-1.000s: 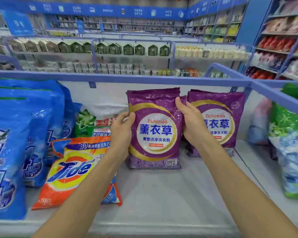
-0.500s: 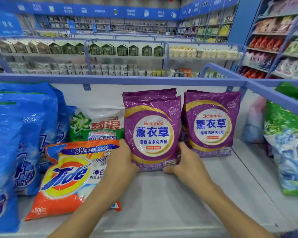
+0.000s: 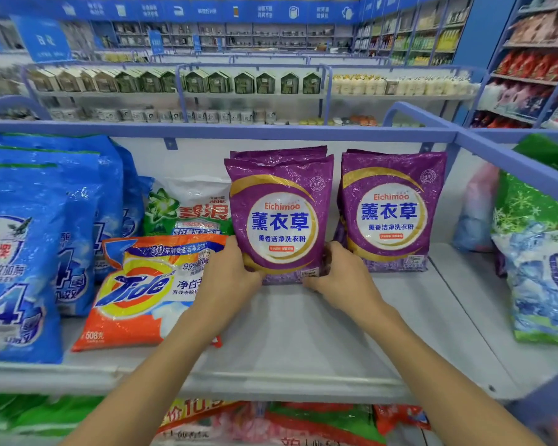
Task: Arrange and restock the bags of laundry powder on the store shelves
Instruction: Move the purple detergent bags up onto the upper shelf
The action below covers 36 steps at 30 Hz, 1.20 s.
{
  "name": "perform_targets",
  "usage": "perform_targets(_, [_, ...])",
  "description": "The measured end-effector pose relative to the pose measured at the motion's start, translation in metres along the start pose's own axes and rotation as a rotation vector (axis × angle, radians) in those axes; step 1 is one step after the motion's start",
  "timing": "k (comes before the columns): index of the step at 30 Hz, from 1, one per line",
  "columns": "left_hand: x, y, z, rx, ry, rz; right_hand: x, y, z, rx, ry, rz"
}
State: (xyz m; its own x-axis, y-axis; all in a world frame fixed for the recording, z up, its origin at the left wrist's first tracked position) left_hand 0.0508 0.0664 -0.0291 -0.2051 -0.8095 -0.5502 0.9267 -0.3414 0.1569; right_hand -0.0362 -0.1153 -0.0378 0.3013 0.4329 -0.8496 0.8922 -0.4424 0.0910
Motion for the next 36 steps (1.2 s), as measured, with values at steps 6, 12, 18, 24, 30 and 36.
perform_targets(6, [0.0, -0.031, 0.007, 0.086, 0.015, 0.07, -0.008, -0.018, 0.012, -0.069, 0.004, 0.014])
perform_targets(12, [-0.005, -0.08, 0.009, 0.179, 0.22, 0.022, -0.019, -0.059, 0.022, -0.141, -0.129, 0.02])
perform_targets(18, [-0.01, -0.148, 0.008, 0.26, 0.43, 0.067, -0.035, -0.124, 0.031, -0.155, -0.295, 0.041])
perform_targets(24, [-0.011, -0.232, -0.014, 0.241, 0.454, 0.028, -0.031, -0.214, 0.042, -0.163, -0.305, 0.134])
perform_targets(30, [0.019, -0.295, -0.017, 0.197, 0.456, -0.087, -0.025, -0.296, 0.079, -0.087, -0.358, 0.102])
perform_targets(36, [0.064, -0.338, 0.0, 0.202, 0.459, -0.214, -0.043, -0.347, 0.142, 0.046, -0.367, 0.05])
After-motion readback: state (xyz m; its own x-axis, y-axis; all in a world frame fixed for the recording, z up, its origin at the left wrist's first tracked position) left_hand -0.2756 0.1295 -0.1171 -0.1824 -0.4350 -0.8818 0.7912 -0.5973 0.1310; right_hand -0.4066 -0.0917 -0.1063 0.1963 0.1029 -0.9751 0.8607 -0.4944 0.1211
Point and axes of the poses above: each hand's wrist, its own y-axis towards the middle knuckle, its own x-axis out of the palm, z = x × y, the point moved 1 cm from there along y, towards the middle knuckle, and after that the axes turned 11 degrees about -y, right-handed, at the moved point
